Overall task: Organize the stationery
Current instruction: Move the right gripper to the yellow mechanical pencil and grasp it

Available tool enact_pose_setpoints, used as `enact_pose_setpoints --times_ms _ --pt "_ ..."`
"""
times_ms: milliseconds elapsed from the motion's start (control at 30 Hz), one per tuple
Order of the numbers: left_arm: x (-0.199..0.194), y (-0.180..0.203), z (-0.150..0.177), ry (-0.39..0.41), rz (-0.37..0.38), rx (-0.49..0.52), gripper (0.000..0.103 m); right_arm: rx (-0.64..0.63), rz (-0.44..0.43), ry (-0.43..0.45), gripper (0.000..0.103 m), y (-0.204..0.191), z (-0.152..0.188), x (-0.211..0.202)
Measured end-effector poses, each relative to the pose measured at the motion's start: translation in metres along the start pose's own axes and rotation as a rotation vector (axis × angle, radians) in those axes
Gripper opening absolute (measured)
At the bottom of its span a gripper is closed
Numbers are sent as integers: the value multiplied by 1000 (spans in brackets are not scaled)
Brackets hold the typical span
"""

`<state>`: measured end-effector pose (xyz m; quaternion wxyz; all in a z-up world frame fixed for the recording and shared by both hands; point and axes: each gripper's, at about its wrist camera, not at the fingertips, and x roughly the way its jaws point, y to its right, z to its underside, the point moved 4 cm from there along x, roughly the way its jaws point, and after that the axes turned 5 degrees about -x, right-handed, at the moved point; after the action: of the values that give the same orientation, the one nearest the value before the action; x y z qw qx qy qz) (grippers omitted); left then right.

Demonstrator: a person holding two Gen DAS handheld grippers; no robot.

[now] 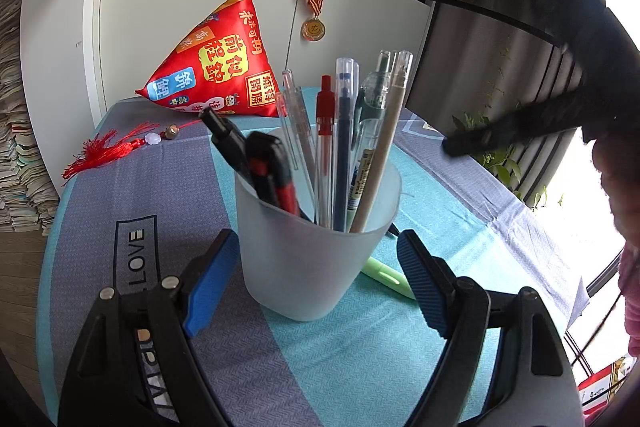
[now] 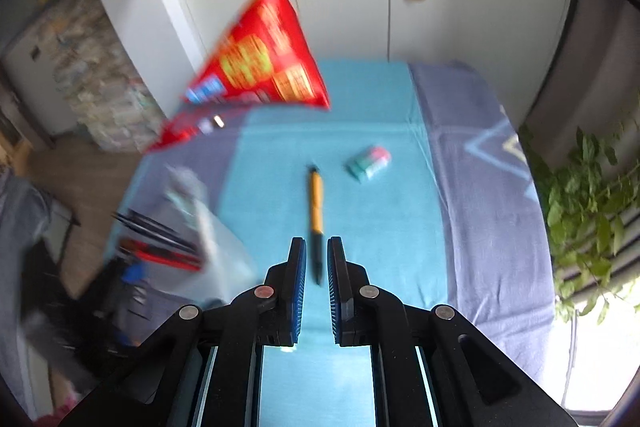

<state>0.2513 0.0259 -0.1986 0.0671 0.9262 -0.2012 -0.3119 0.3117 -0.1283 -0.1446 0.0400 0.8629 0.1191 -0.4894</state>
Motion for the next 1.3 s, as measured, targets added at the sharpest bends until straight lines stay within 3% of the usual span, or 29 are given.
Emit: enact_pose_setpoints --times_ms 167,433,533,667,733,900,1100,1300 --pt "0 0 0 0 0 0 80 -20 -9 -123 9 5 12 52" --pt "0 0 0 0 0 0 81 -80 -23 -173 10 -5 8 91" --pt "0 0 0 0 0 0 81 -91 -21 -177 20 -8 6 101" --pt "0 1 1 -1 0 0 82 -146 15 -147 19 -16 6 101" --pt "0 1 1 -1 0 -1 82 -162 17 -142 11 -19 7 99" --pt "0 1 1 -2 0 0 82 -160 27 -141 11 -15 15 89" --pt "0 1 1 -2 1 0 82 -150 70 -194 11 7 41 73" --pt "0 1 1 -2 1 0 82 -114 48 -284 11 27 80 54"
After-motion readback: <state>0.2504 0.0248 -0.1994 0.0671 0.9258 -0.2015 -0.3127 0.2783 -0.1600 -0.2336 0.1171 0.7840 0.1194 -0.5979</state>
